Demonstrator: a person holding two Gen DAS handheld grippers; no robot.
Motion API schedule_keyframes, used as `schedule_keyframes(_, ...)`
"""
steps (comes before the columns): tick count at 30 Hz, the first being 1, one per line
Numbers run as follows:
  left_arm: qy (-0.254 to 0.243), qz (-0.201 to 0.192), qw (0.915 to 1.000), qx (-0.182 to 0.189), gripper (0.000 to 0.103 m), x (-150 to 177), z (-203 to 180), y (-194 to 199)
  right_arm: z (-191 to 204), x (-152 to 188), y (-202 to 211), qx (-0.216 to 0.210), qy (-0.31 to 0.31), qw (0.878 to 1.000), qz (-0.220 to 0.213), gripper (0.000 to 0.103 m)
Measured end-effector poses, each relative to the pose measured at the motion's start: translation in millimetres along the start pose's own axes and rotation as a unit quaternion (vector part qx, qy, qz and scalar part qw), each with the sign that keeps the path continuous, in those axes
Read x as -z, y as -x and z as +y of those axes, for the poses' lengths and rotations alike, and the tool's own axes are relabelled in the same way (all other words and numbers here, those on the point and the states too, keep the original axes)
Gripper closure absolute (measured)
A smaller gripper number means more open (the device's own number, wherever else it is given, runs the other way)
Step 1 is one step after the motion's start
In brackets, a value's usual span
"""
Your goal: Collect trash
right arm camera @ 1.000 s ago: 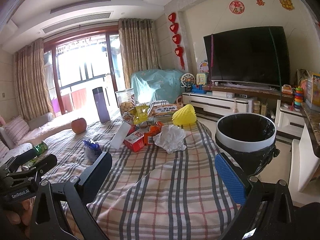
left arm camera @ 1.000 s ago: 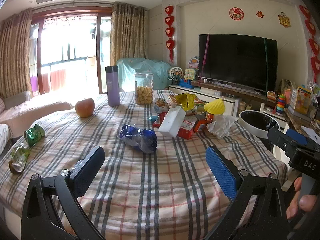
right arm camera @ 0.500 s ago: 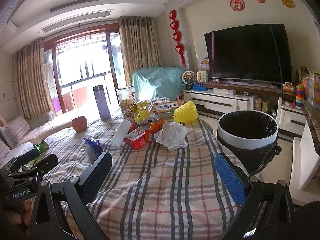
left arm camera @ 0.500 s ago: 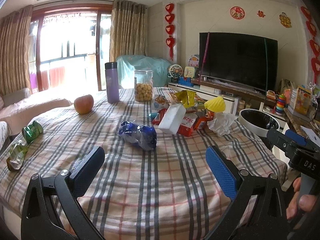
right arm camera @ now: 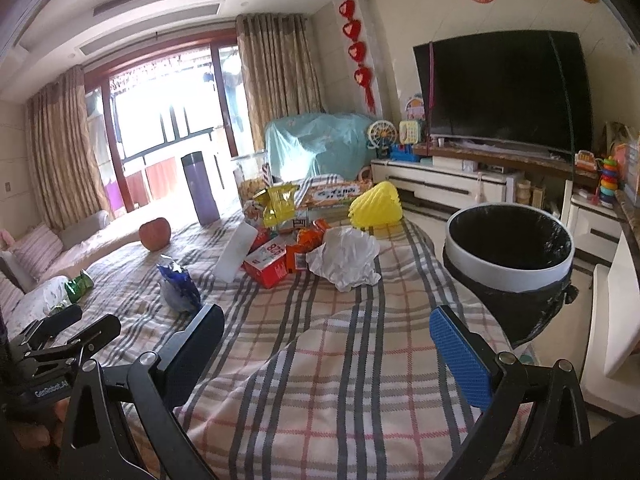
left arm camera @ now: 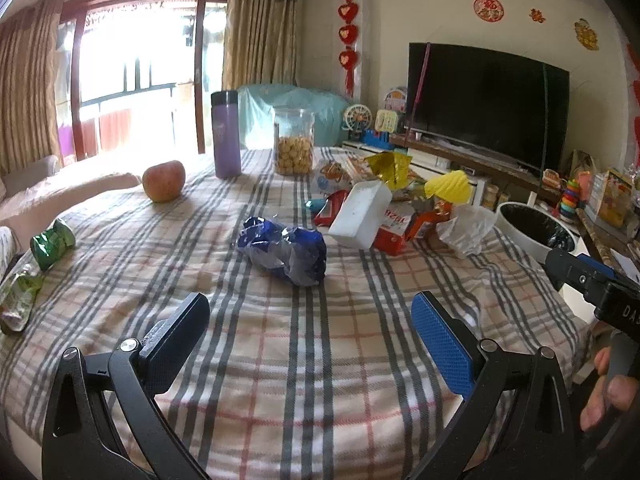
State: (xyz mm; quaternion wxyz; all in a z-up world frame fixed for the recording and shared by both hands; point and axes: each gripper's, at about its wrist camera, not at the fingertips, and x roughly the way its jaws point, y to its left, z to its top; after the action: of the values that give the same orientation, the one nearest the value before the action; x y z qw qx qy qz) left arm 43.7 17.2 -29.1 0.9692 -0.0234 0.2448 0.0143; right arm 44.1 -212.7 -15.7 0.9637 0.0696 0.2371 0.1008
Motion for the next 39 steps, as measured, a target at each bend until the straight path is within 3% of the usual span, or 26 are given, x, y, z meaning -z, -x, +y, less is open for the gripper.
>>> schedule_keyframes(25,0.044,0.109,0.9920,-0.045,0.001,-32.5,25.6,-116.4,-39.4,-37.8,-124.1,-0.012,-0.029,0.992,0.120,0.002)
schedule_keyframes(28,0.051,0.130,0.9895,-0.037,0.016,-33.3,28.1,-128.2,-38.8,-40.3,-135.8,-0.016,-0.022,0.991,0.132,0.007)
schedule_keyframes(30,0.063,0.147,0.9868,-0.026,0.041,-31.5,32.2,-135.0,-37.9,-41.6,-143.6,-0.016,-0.016,0.990,0.138,0.015)
schedule_keyframes(32,0.073,0.160,0.9843,-0.011,0.053,-29.3,35.9,-138.7,-37.8,-41.0,-151.0,-0.020,-0.014,0.989,0.146,0.037)
schedule_keyframes(34,0.079,0.156,0.9845,-0.006,0.056,-29.1,38.0,-136.6,-38.9,-39.7,-156.0,-0.028,-0.016,0.988,0.153,0.060)
schedule_keyframes(39,0.058,0.138,0.9888,0.005,0.073,-27.3,27.6,-119.2,-43.7,-36.4,-145.4,-0.046,-0.031,0.988,0.144,0.072)
